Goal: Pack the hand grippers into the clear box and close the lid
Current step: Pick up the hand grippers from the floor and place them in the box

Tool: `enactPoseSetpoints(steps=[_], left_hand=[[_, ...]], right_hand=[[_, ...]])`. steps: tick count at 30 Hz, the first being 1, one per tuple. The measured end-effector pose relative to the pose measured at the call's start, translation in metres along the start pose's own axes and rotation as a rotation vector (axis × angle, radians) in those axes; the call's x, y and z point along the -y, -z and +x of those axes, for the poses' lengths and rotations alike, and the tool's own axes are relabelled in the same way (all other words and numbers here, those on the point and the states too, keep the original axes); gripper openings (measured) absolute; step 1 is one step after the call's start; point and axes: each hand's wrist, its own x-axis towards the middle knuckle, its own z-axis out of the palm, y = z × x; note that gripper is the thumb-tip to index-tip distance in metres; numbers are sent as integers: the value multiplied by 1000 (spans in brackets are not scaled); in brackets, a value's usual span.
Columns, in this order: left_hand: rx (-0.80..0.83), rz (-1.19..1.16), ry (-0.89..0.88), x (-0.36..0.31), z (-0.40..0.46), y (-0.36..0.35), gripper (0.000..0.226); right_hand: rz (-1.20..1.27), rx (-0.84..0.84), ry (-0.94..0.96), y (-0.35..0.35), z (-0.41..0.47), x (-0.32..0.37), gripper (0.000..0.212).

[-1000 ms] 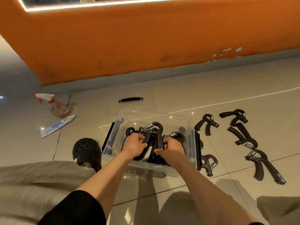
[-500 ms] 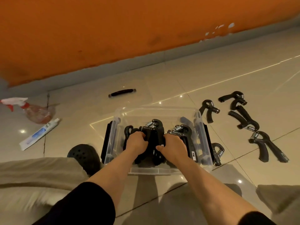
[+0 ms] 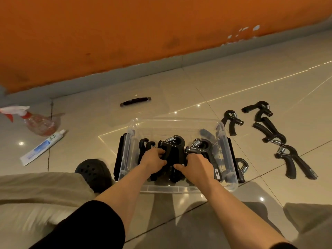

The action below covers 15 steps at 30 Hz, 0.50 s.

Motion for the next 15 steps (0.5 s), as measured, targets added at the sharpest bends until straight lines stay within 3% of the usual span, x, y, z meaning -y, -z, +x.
enactPoseSetpoints(steps=[2, 6, 8, 12, 15], left_hand=[[8, -17, -7, 1, -2, -3, 53], [3, 42, -47, 0, -6, -7, 54], [-31, 54, -54, -2, -8, -10, 52], [-135, 60, -36, -12, -15, -16, 46], [-312, 122, -43, -31, -22, -19, 42]], right_hand=[[104, -66, 65, 1, -2, -5, 35], [184, 99, 160, 10, -6, -15, 74], [173, 96, 160, 10, -9, -19, 78], [228, -13, 196, 10, -16, -24, 65], [249, -249, 301, 19, -21, -35, 29]])
